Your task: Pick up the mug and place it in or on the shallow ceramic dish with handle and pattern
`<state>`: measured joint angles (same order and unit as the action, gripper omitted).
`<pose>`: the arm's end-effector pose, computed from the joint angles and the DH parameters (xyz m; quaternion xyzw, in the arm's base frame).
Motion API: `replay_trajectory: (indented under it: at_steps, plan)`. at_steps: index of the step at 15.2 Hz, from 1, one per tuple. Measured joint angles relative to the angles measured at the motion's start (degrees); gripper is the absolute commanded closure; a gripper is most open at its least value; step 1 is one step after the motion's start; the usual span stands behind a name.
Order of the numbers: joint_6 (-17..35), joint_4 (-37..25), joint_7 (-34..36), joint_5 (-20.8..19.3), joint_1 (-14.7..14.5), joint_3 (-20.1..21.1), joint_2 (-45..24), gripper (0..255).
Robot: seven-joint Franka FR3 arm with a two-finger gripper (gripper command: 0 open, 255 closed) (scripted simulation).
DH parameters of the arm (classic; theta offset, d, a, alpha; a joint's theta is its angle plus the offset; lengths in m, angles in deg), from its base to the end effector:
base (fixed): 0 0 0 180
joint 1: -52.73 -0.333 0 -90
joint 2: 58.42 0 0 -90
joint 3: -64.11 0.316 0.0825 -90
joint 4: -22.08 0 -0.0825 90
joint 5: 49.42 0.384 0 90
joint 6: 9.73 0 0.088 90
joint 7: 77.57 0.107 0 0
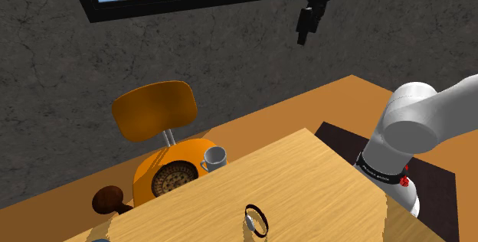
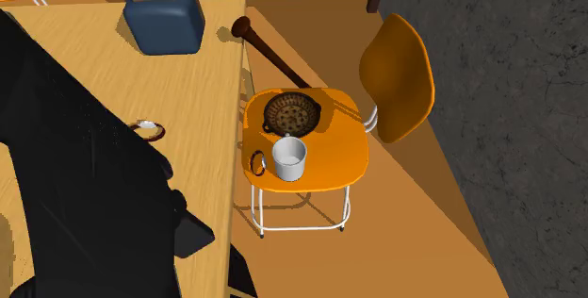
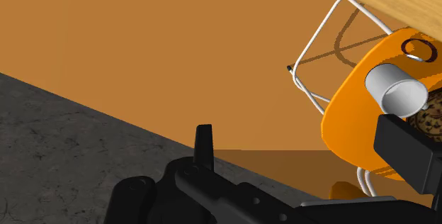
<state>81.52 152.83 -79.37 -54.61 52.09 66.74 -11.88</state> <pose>0.3014 0.0135 0.6361 0.9956 0.0362 0.0614 0.0615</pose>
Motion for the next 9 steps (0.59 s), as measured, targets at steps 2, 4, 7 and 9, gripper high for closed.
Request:
replay_trajectory:
  at_steps: [2, 4, 7, 9]
  plan:
    - [0.7, 0.5, 0.3, 0.3, -0.1, 0.2, -0.3, 0]
    - [3.0, 2.0, 1.1, 1.0, -0.4, 0.7, -1.4, 0]
    - [8.4, 6.0, 2.5, 2.2, -1.0, 1.5, -3.3, 0]
    - [11.5, 7.3, 3.8, 3.2, -1.6, 2.6, -5.4, 0]
